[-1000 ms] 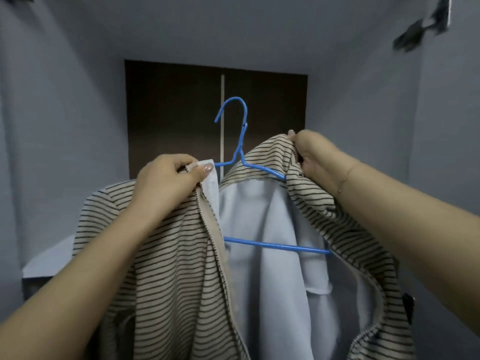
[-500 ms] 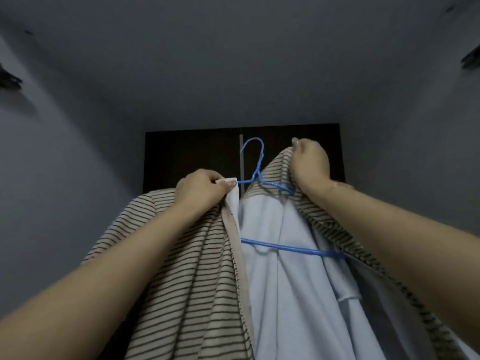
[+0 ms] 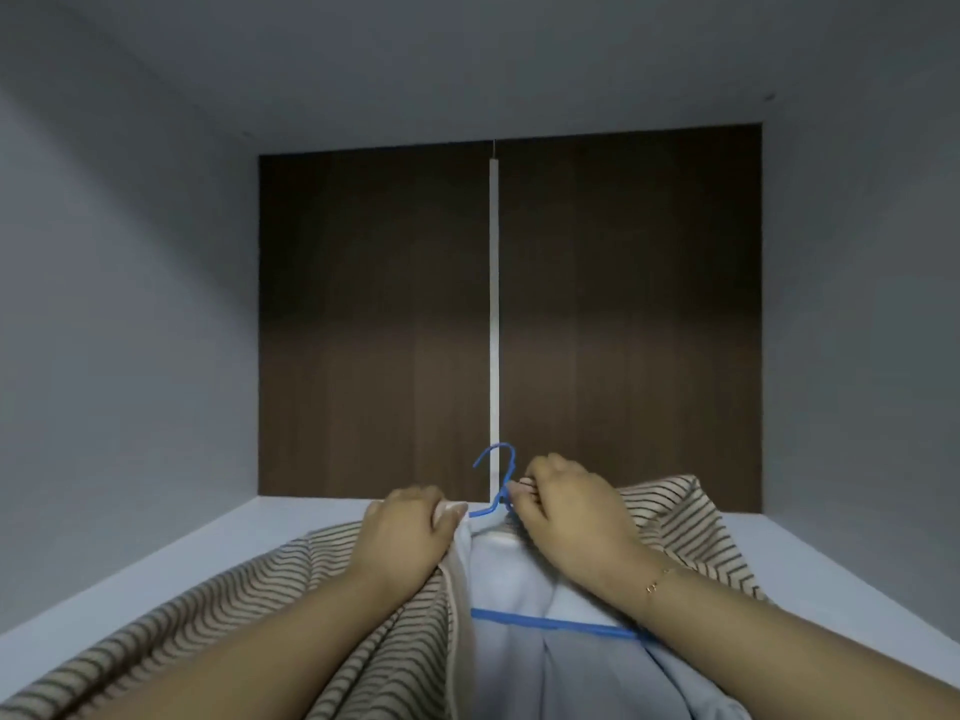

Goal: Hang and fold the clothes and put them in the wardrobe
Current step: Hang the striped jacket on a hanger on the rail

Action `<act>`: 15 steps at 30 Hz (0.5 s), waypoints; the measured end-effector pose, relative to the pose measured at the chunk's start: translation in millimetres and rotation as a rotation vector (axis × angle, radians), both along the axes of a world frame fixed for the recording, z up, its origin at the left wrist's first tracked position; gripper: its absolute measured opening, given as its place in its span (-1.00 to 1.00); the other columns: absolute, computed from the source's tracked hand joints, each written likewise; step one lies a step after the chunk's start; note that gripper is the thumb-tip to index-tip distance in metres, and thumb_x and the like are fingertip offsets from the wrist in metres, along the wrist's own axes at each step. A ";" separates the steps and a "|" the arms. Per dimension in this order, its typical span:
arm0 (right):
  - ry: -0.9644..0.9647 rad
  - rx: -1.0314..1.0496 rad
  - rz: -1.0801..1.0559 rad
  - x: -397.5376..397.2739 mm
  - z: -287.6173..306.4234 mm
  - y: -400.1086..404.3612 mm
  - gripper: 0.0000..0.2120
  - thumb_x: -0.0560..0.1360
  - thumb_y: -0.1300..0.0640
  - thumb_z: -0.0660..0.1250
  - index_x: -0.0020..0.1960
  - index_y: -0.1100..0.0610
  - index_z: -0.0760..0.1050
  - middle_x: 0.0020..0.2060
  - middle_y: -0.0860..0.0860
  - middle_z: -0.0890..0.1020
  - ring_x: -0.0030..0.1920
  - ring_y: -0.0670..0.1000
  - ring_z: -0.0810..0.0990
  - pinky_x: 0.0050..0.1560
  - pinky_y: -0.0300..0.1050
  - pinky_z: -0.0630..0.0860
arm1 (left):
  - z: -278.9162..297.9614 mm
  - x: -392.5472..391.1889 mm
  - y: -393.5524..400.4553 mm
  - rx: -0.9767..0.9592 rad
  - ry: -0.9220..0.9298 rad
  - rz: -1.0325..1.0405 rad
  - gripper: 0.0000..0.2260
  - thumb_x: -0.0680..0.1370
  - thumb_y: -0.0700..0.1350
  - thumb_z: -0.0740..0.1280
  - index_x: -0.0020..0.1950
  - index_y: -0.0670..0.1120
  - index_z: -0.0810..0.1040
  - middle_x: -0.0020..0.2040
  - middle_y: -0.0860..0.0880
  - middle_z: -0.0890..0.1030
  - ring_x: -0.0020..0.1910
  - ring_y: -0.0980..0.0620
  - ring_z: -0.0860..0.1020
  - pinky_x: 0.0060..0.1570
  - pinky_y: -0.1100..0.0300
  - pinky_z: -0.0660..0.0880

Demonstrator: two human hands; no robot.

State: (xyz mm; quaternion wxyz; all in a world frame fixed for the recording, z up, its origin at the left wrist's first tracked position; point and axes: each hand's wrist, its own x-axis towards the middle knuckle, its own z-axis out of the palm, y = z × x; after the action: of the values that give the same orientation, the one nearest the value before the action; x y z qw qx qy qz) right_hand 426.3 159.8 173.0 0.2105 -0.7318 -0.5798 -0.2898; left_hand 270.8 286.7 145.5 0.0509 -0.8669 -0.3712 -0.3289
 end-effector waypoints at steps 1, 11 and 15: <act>-0.009 -0.054 -0.002 -1.0 -2.2 -2.3 -0.59 0.64 -0.17 0.00 0.23 0.09 0.41 0.12 0.04 0.49 0.16 0.08 0.48 0.09 -0.04 0.38 | -0.4 1.3 -1.2 0.021 0.042 0.030 -0.72 0.64 0.16 0.09 -0.01 0.02 0.48 0.06 -0.02 0.53 0.15 -0.04 0.47 0.06 0.12 0.32; -0.114 -0.374 -0.073 -26.9 8.8 -88.9 -0.35 0.62 -0.27 -0.13 0.60 -0.02 -0.21 0.58 -0.01 -0.20 0.57 0.00 -0.21 0.53 0.07 -0.20 | 28.6 -42.6 -69.3 0.347 0.288 -0.034 -0.50 0.66 0.14 -0.10 0.59 0.12 -0.10 0.61 0.00 -0.09 0.58 0.06 -0.10 0.50 -0.01 -0.21; 0.011 -0.419 -0.102 -82.3 7.7 -158.7 -0.33 0.61 -0.29 -0.14 0.60 0.00 -0.19 0.58 0.01 -0.18 0.57 0.06 -0.21 0.52 0.05 -0.19 | 33.8 -94.1 -138.2 0.297 0.196 -0.174 -0.48 0.60 0.18 -0.14 0.58 0.17 -0.01 0.61 0.05 -0.01 0.57 0.08 -0.02 0.50 0.06 -0.10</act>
State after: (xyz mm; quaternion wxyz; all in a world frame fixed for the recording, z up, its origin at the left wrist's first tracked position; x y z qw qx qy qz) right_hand 343.9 1.1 180.7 0.0420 -0.7895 -0.5884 -0.1695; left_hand 176.7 148.5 179.3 0.1856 -0.9065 -0.2355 -0.2972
